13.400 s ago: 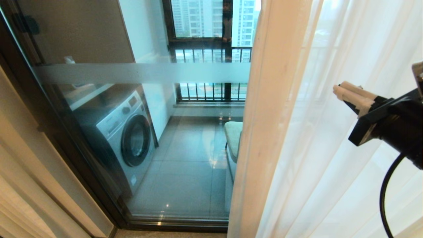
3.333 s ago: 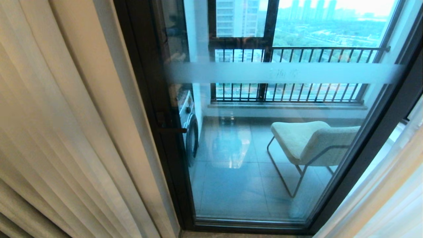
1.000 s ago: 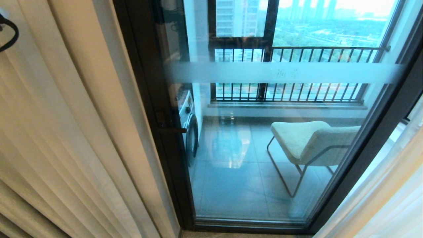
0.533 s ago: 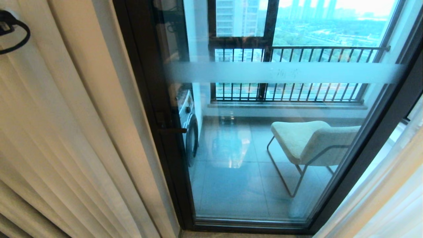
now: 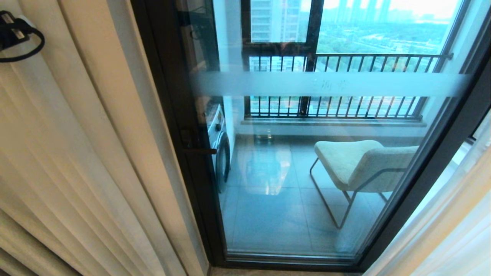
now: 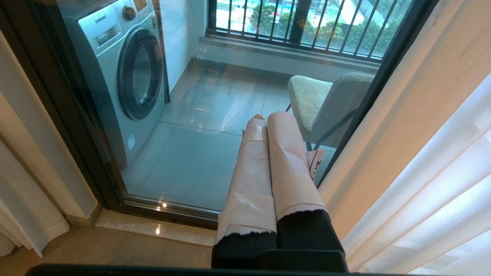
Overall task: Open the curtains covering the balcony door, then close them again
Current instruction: Close the inner curtains on both sides
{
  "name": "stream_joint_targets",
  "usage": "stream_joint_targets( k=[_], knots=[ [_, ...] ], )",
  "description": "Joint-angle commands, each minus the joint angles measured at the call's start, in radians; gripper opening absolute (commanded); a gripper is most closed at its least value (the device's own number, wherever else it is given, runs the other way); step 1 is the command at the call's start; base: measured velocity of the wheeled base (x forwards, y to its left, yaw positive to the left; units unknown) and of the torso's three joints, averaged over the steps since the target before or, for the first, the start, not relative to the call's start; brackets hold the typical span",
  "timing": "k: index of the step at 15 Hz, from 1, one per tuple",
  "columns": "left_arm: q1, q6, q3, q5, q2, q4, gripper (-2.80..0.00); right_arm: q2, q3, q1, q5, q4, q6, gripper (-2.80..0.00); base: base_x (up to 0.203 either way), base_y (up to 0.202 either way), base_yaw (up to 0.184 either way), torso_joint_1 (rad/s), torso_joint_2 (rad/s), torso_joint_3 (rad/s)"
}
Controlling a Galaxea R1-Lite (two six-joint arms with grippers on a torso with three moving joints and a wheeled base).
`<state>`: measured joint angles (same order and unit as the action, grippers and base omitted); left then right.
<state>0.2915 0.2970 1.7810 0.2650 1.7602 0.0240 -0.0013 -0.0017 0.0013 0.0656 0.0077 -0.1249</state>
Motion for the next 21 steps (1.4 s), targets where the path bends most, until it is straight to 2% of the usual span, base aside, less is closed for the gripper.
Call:
stream_joint_targets(
  k=[1,5,13,14,21],
  knots=[
    [0.005,0.004,0.041,0.000,0.041,0.002,0.00,0.001,0.000,0.000,0.000,0.000,-0.001,-2.80,0.000,0.000,0.000,0.000,0.00,0.000],
    [0.014,0.004,0.118,-0.001,0.088,0.002,0.00,0.001,0.000,0.000,0.000,0.000,-0.001,-2.80,0.000,0.000,0.000,0.000,0.00,0.000],
    [0.021,-0.002,0.158,-0.027,0.117,-0.002,0.00,0.001,0.000,0.000,0.000,0.000,-0.001,-2.80,0.000,0.000,0.000,0.000,0.00,0.000],
    [0.021,-0.001,0.158,-0.027,0.117,-0.003,-2.80,0.001,0.000,0.000,0.000,0.000,-0.001,-2.80,0.000,0.000,0.000,0.000,0.00,0.000],
    [0.043,0.006,0.156,-0.027,0.117,-0.003,-2.80,0.001,0.002,0.000,0.000,0.000,-0.001,-2.80,0.000,0.000,0.000,0.000,0.00,0.000]
  ],
)
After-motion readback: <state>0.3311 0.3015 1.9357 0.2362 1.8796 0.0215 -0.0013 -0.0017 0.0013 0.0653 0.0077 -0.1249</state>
